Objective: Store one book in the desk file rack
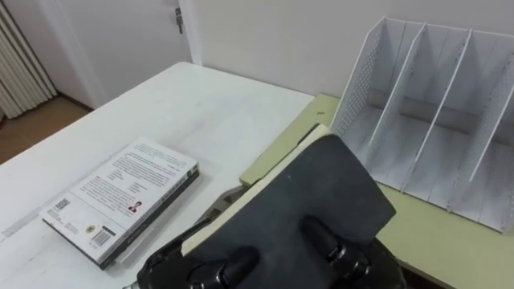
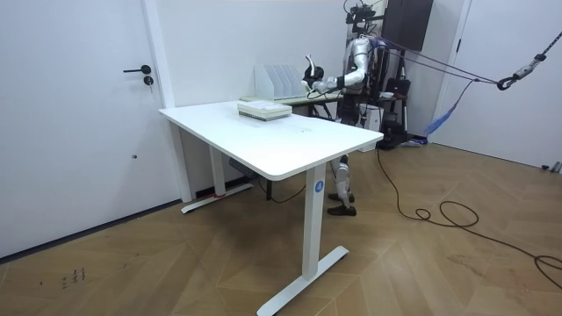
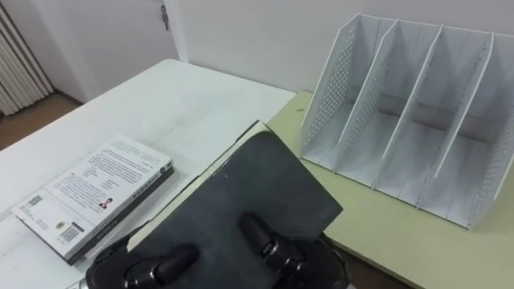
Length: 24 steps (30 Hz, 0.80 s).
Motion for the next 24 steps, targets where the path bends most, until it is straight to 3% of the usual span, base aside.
{"name": "enact_joint_plan", "arguments": {"steps": [2,3,4,5,9,11,13,19,24], "values": [[0.04,0.00,0.13,-0.07,-0.03,0.01,1.00,0.13,-0.31,0.07,0.03,0.01,0.18,-0.01,1.00,0.00,0.06,0.09,0.18,0.00,-0.01,-0.09,0.01,0.00,-0.03,-0.09,0.00,0.05,-0.01,0.04,-0.01,0.02],[0.05,0.01,0.13,-0.10,-0.12,0.02,1.00,0.29,-0.47,0.18,0.03,0.00,0.35,-0.01,0.84,0.00,0.09,0.03,0.26,-0.01,-0.01,-0.17,-0.06,0.00,-0.09,-0.31,-0.06,0.08,-0.02,0.05,-0.03,0.06],[0.06,0.01,0.13,-0.23,-0.18,0.02,1.00,0.50,-0.59,0.33,0.03,0.00,0.46,-0.01,0.54,-0.01,0.15,-0.05,0.30,-0.01,-0.02,-0.22,-0.20,0.00,-0.09,-0.45,-0.10,0.08,-0.03,0.03,-0.05,0.06],[0.06,0.01,0.12,-0.28,-0.23,0.02,1.00,0.50,-0.61,0.35,0.03,0.00,0.53,-0.01,0.00,-0.01,0.18,-0.10,0.28,-0.01,-0.02,-0.22,-0.21,0.00,-0.06,-0.46,-0.10,0.08,-0.03,0.01,-0.06,0.04],[0.04,0.18,-0.19,-0.32,-2.01,-0.06,1.00,0.34,-1.17,0.48,0.03,-0.20,2.57,0.00,0.00,-0.03,0.70,-1.21,0.14,-0.01,-0.03,-0.22,-0.14,-0.01,-0.05,-0.42,-0.13,0.21,-0.09,-0.03,-0.16,0.00],[0.05,0.62,-0.57,-0.72,-3.58,-0.49,1.00,-0.05,-1.42,0.49,0.03,-0.74,4.88,-0.01,0.00,-0.02,0.73,-1.50,0.00,-0.01,-0.03,-0.22,-0.07,0.00,0.30,-0.42,-0.12,0.25,-0.11,-0.06,-0.18,0.00],[0.08,0.77,-1.15,-2.65,-5.94,-1.75,1.00,-0.20,-1.34,0.50,0.04,-2.07,8.40,0.16,0.00,0.14,0.85,-2.00,0.07,-0.02,-0.03,-0.22,-0.14,0.00,0.53,-0.43,-0.12,0.14,-0.11,-0.12,-0.17,0.00],[-0.05,0.71,-4.94,-3.30,-12.51,-5.43,1.00,-0.87,1.09,1.92,-0.87,-5.25,13.80,4.88,0.00,0.58,0.35,-3.46,-0.40,-0.02,-0.04,-0.13,0.64,-0.05,-0.03,-0.30,-0.10,0.02,-0.10,0.44,-0.16,-0.01],[-1.79,0.49,-10.10,-3.13,-15.56,-9.77,1.00,-1.18,4.62,3.47,-2.17,-7.37,21.05,12.48,0.00,0.56,0.94,-3.72,-2.31,-0.03,-0.05,-0.08,1.17,-0.13,-0.97,-0.20,-0.05,0.04,-0.08,1.03,-0.18,0.00]]}}
